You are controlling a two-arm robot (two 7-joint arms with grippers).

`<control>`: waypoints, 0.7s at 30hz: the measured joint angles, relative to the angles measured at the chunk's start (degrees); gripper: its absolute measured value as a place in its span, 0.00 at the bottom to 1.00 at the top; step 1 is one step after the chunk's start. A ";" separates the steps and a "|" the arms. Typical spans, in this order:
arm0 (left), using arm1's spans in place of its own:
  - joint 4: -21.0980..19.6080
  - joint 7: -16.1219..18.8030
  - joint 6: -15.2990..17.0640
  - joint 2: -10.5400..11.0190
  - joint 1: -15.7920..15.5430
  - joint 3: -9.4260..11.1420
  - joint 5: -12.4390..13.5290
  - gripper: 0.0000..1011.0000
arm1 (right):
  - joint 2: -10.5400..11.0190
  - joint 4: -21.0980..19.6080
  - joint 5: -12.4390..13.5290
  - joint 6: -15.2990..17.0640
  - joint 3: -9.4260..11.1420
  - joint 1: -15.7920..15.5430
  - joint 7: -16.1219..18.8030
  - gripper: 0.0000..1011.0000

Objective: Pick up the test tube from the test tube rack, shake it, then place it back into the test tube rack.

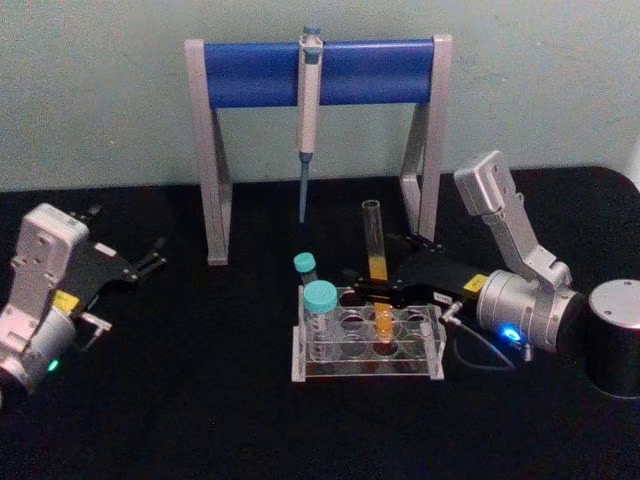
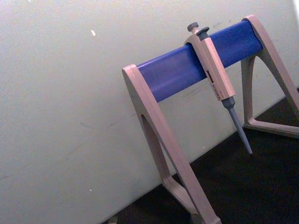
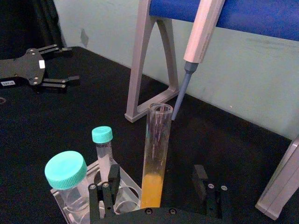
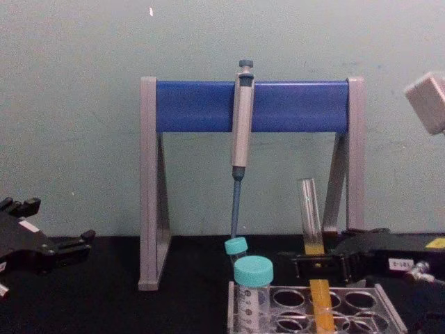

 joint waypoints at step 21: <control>0.00 0.00 0.00 0.00 0.00 0.00 0.00 0.99 | -0.23 0.31 -0.27 -0.37 -0.01 0.14 0.14 0.88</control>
